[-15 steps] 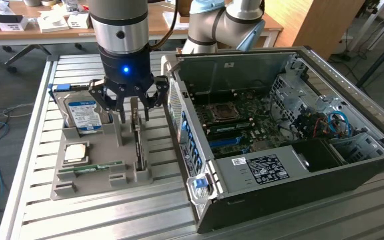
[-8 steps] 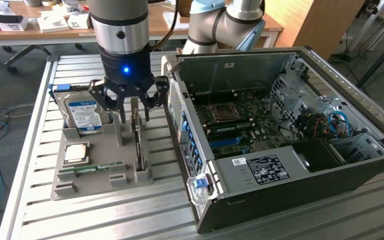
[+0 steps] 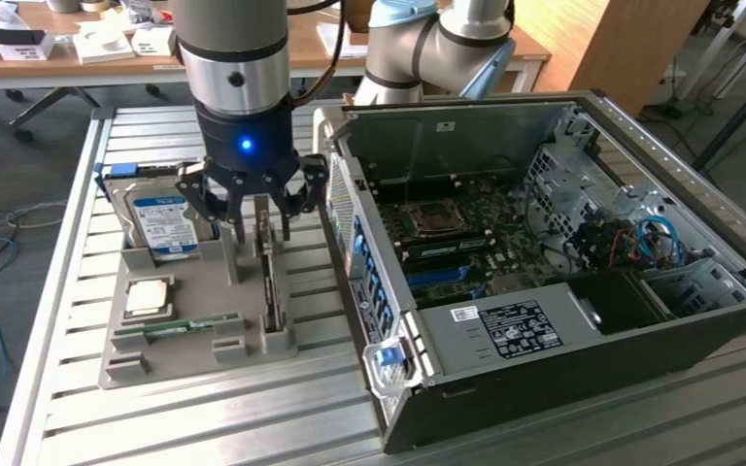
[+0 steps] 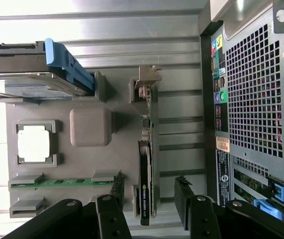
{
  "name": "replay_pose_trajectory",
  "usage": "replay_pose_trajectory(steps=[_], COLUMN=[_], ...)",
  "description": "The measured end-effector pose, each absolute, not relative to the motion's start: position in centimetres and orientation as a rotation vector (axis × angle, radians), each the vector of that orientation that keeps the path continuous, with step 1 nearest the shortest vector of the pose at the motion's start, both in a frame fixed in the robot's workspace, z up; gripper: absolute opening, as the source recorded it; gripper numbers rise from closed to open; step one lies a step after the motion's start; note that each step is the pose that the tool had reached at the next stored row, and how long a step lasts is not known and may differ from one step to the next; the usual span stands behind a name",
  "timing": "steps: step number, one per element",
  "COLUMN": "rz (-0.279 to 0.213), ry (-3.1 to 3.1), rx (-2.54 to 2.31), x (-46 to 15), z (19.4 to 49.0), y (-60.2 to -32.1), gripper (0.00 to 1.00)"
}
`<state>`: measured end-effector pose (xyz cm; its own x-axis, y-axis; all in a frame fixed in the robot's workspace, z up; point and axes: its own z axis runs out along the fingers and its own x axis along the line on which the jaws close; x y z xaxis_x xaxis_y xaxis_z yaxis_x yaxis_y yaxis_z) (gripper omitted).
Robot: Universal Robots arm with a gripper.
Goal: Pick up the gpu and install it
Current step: 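Pick up the gpu and move the gpu toward the slot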
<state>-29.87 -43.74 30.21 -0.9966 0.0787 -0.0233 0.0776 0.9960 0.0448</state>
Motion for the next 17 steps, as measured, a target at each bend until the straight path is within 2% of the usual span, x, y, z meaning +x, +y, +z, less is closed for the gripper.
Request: replay_pose_trajectory(steps=[17], rz=[0.068], ry=[3.114], rx=[0.122], x=[-29.9], z=[29.0], y=[-43.7], gripper=[0.53])
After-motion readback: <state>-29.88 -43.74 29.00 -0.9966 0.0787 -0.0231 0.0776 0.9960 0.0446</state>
